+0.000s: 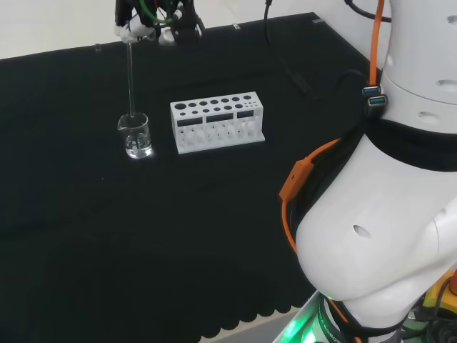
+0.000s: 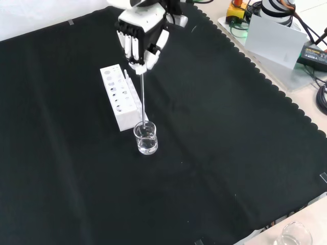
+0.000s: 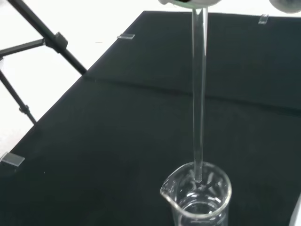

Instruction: Put the glass rod back on the white test tube rack.

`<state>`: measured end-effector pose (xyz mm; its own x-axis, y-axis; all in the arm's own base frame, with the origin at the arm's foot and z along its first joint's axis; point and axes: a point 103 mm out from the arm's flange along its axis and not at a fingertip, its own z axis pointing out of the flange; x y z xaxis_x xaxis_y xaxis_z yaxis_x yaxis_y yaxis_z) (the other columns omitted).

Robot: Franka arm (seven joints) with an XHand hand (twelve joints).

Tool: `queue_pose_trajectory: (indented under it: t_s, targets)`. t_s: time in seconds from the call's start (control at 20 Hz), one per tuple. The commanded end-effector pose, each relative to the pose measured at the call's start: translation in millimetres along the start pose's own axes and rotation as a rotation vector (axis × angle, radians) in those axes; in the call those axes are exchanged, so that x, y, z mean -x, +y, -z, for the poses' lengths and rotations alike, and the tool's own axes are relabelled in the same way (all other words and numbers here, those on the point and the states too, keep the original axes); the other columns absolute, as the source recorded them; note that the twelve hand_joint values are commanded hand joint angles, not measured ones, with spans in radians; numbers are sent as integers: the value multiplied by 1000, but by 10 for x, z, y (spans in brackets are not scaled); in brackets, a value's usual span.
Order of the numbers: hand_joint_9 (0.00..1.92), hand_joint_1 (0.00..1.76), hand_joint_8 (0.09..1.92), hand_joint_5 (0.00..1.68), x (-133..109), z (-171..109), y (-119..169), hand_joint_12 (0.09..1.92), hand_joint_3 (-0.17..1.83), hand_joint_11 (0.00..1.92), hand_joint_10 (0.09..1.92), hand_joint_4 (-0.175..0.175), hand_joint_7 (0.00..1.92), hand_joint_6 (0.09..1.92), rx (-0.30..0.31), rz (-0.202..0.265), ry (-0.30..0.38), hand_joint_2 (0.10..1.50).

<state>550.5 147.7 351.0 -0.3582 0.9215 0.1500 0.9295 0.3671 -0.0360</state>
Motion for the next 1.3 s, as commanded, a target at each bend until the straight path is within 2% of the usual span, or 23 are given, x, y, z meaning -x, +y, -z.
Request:
queue_pose_trajectory:
  t_s: [0.05, 0.45, 0.85, 1.3]
  targets:
    - [1652, 1324, 724, 1387, 184, 248, -88, 593, -175, 1551, 508, -175, 1318, 87, 27, -27, -10, 1071]
    - [1655, 1324, 724, 1387, 509, 399, -247, 593, -175, 1551, 502, -175, 1318, 87, 47, -93, -26, 1071]
    - [1658, 1324, 726, 1387, 738, 482, -358, 593, -175, 1551, 497, -175, 1318, 87, 57, -138, -32, 1071]
    - [1660, 1324, 726, 1387, 858, 644, -565, 594, -175, 1551, 490, -175, 1317, 87, 76, -168, -39, 1071]
